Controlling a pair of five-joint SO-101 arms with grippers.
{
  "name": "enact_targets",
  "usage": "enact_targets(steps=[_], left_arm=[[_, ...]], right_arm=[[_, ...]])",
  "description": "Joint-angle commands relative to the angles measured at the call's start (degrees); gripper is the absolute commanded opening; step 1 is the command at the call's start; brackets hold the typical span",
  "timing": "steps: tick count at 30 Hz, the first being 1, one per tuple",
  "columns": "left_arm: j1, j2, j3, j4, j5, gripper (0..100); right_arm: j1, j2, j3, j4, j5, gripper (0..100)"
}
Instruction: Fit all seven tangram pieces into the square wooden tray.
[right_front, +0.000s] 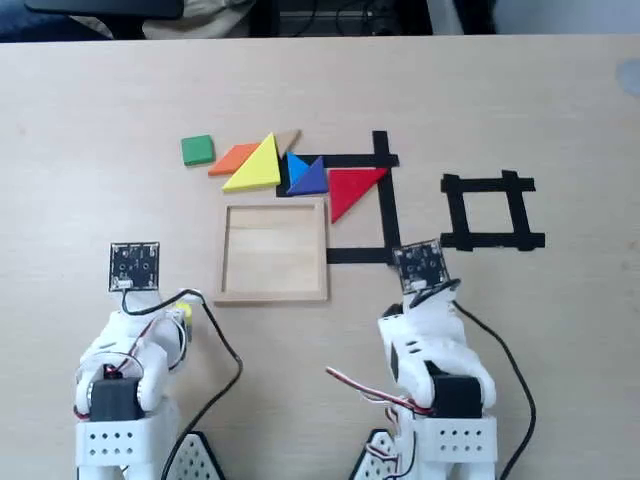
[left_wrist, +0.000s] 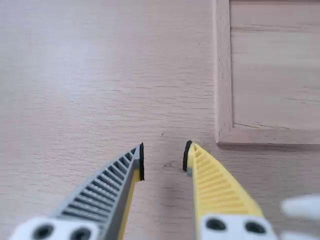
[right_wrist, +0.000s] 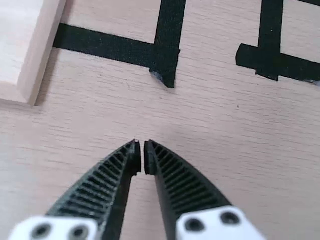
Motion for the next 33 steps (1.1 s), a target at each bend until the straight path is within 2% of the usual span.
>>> enact_targets(steps=[1,6,10,13,22,25,28,30,33], left_arm=[[-4.62,-0.44,0.92,6.33,0.53,17],[-5.41,-0.44,0.92,6.33,0.53,17],[-5.67,-0.44,0.92,6.33,0.88,17],[-5.93,-0.44,0.92,6.33,0.88,17],[-5.93,-0.53,-0.04,6.33,0.53,17],[-5.93,-0.53,-3.82,3.78,0.53,17],[-6.02,-0.53,-6.2,-5.27,-3.78,17],[-5.49,-0.53,-6.81,-9.93,-7.65,17],[-5.76,-0.53,-6.99,-13.1,-6.77,17]], right_arm=[[1.05,-4.18,-0.13,1.76,0.79,3.6],[-2.11,-4.0,-0.13,1.93,0.79,3.4],[-2.02,-4.0,-0.13,2.02,0.79,3.3],[-2.02,-4.18,-0.13,7.21,0.88,3.2],[-2.11,-4.18,-0.13,6.24,0.79,3.6],[-1.93,-4.18,-0.13,-2.29,1.14,3.6],[-1.85,-4.0,-0.13,-15.21,1.41,3.6],[-1.85,-4.0,-0.13,-20.4,4.66,3.6],[-1.85,-4.0,-1.1,-23.56,12.84,3.3]])
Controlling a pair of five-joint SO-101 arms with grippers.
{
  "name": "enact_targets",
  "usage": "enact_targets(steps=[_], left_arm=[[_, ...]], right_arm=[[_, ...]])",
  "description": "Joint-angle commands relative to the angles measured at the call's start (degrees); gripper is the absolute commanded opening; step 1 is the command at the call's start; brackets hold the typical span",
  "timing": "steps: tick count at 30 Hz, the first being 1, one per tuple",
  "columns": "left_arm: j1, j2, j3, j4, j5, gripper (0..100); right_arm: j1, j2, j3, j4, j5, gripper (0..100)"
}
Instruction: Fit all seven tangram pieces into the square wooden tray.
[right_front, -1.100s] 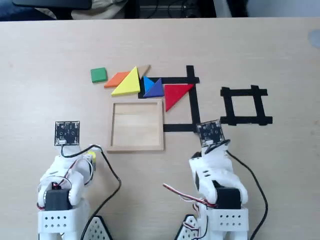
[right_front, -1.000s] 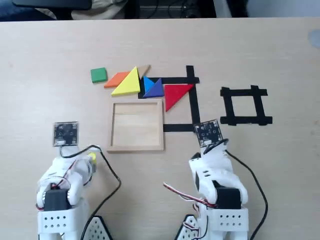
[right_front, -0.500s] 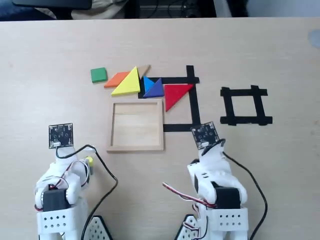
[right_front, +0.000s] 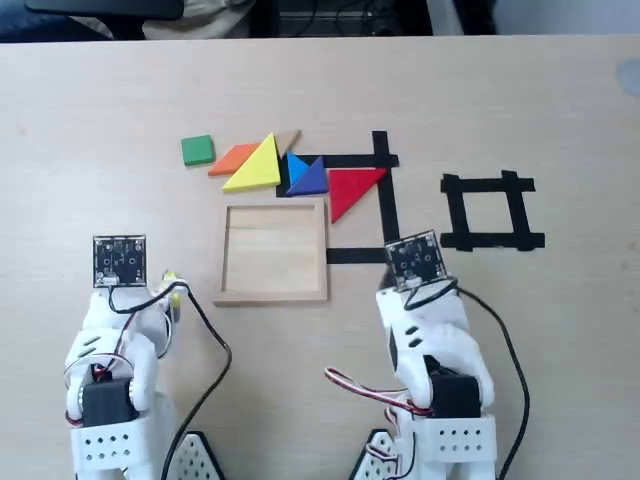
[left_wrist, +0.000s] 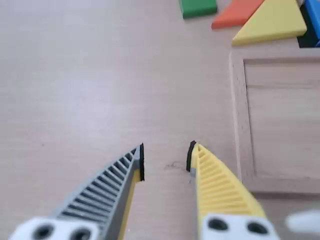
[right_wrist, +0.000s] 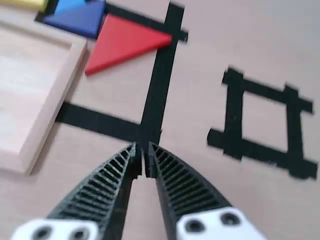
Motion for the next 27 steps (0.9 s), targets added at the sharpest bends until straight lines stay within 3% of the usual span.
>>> enact_targets(steps=[1,4,7,13,16,23,27], left_arm=[[-0.4,-0.53,-4.09,-5.36,0.44,17],[-0.31,-0.53,-5.76,-2.9,-1.93,17],[1.8,-0.53,-9.98,-2.46,-6.24,17],[2.07,2.29,-17.36,-0.79,0.7,17],[4.35,13.8,-24.75,0.53,-0.44,17],[5.67,54.24,-52.7,9.85,0.88,17],[8.31,65.14,-49.8,1.93,4.04,17]], right_arm=[[-0.44,-4.0,-1.71,-6.24,10.46,3.3],[1.93,-4.18,-4.35,-2.37,16.0,3.5],[1.67,-3.91,-8.22,-1.32,11.87,3.5],[0.97,1.8,-26.51,8.7,5.1,3.5],[-0.35,14.37,-38.64,10.73,5.27,3.5],[-3.08,53.85,-64.4,15.56,2.64,3.5],[-6.15,72.31,-72.4,13.19,3.08,3.5]])
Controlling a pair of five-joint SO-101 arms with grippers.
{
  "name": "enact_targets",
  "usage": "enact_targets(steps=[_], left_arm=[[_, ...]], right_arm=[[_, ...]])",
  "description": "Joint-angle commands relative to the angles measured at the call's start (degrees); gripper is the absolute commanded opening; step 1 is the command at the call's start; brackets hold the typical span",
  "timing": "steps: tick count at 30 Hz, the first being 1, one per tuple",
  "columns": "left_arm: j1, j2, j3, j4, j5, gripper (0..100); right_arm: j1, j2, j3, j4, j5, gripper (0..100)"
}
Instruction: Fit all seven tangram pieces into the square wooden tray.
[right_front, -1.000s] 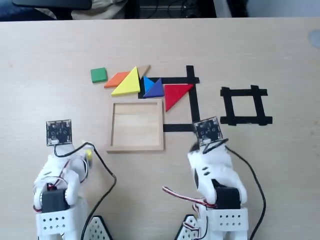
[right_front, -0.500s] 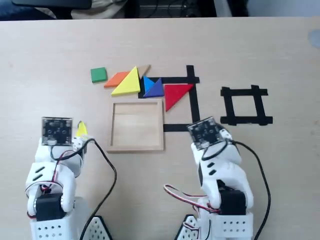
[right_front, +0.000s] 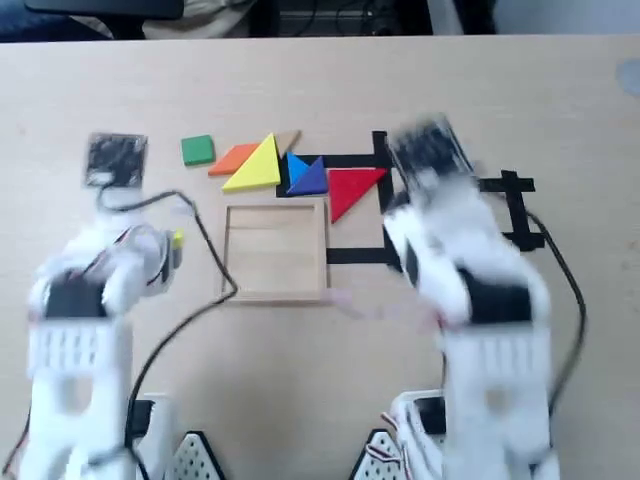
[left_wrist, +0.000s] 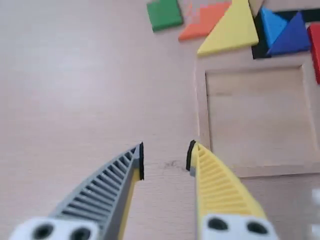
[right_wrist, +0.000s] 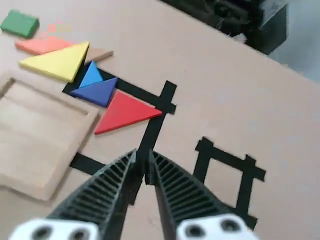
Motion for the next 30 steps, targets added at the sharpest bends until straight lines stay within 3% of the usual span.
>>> enact_targets(steps=[1,4,13,30], left_arm=[[2.68,13.1,0.22,-9.76,3.69,17],[2.42,15.65,5.67,-17.67,6.42,17],[-2.86,16.0,15.25,-30.51,12.75,17],[-0.84,16.44,15.96,-31.3,12.75,17]], right_arm=[[-2.81,22.81,-12.26,-2.73,0.79,3.5],[-2.46,36.35,-20.7,-3.34,3.87,3.6],[0.62,69.14,-42.51,-0.62,4.22,1.1],[1.93,90.15,-61.05,-3.78,9.14,1.1]])
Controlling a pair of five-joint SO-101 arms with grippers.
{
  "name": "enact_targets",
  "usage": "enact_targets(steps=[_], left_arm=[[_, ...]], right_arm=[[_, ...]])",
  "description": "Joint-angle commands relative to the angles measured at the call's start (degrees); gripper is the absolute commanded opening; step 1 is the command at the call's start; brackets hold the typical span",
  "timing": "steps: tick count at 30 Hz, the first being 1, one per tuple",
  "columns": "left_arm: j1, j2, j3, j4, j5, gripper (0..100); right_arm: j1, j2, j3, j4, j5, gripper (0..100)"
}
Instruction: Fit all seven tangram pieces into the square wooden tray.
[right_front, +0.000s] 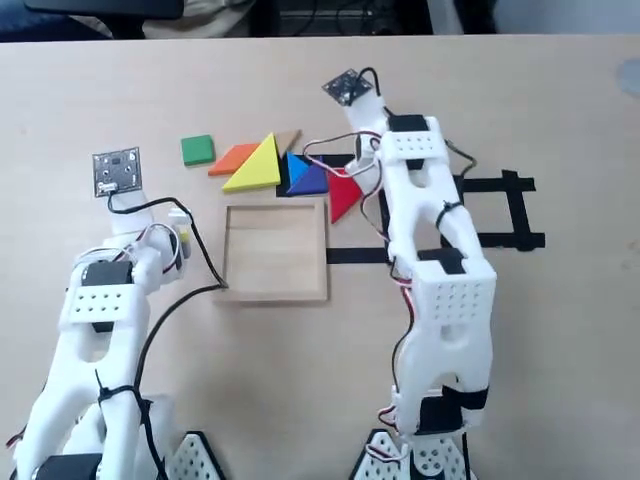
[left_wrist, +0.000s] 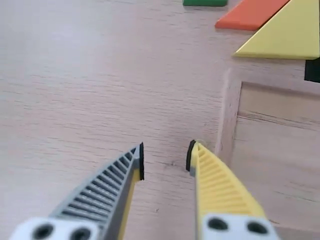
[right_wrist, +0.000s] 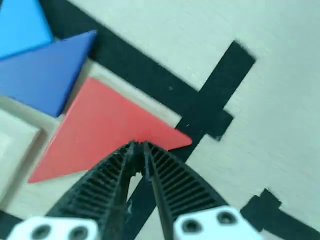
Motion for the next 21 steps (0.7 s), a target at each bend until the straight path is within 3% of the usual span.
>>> enact_targets(steps=[1,21], left_arm=[[1.19,-0.18,-0.04,-0.79,0.53,17],[0.84,-0.18,1.36,-4.75,0.53,17]], right_arm=[[2.37,1.54,-6.11,-0.97,0.7,1.1],[1.41,13.76,-25.01,11.34,0.79,1.1]])
